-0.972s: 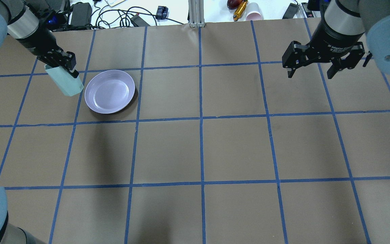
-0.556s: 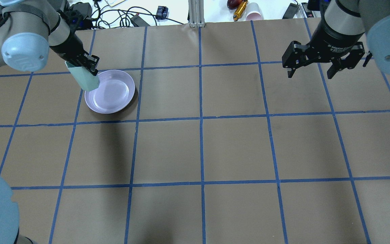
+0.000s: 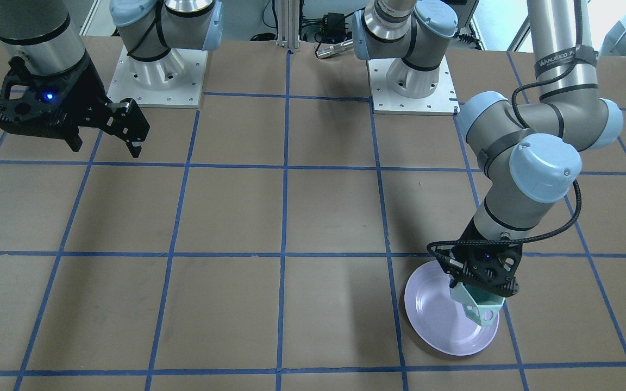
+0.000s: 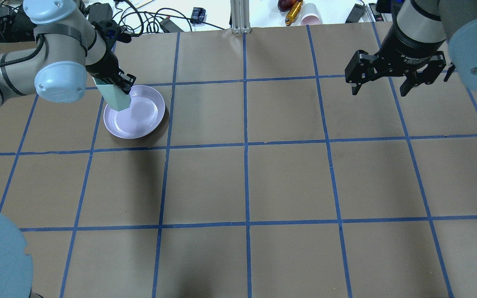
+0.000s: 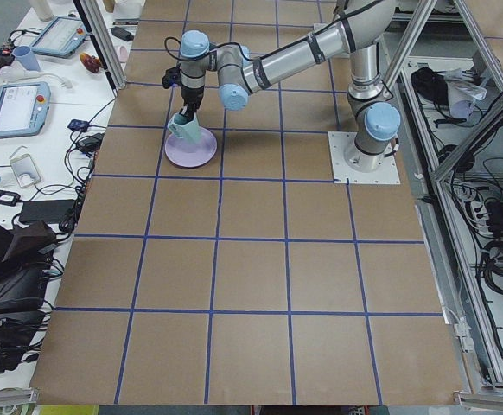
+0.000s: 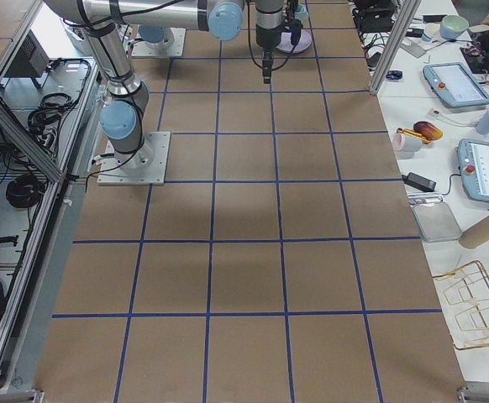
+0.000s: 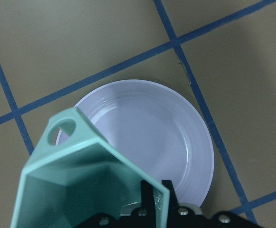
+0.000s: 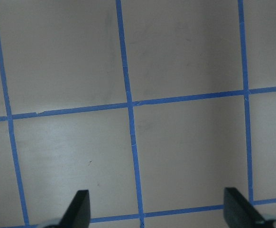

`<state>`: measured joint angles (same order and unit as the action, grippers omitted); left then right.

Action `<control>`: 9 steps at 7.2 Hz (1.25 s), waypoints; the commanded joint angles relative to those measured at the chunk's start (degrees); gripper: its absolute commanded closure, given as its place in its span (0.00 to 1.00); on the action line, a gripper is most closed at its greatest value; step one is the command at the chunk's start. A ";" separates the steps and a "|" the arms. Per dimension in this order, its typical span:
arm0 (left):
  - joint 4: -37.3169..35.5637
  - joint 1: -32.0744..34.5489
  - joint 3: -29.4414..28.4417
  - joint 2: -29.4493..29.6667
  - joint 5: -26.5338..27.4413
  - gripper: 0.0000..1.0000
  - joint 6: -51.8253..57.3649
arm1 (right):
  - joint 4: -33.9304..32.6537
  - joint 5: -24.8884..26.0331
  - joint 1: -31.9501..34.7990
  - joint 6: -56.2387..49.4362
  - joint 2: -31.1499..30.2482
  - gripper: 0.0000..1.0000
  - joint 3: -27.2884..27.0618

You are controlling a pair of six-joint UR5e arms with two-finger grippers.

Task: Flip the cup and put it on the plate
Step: 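Lower the mug onto the plate center with the left gripper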

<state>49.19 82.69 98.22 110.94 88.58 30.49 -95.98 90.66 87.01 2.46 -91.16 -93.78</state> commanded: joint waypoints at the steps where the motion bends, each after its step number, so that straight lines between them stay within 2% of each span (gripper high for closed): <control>1: -8.30 0.01 5.21 0.15 -0.86 1.00 0.01 | 0.00 0.05 0.00 0.00 -0.07 0.00 0.00; 3: -9.02 0.01 5.40 0.33 -0.87 1.00 0.01 | 0.00 0.05 0.00 0.00 -0.07 0.00 0.00; 9: -17.09 -0.42 9.52 1.12 -2.10 1.00 0.01 | 0.00 0.05 0.00 0.00 -0.07 0.00 0.00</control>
<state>33.98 82.44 106.69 111.85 86.61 30.52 -95.98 90.70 87.01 2.46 -91.18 -93.78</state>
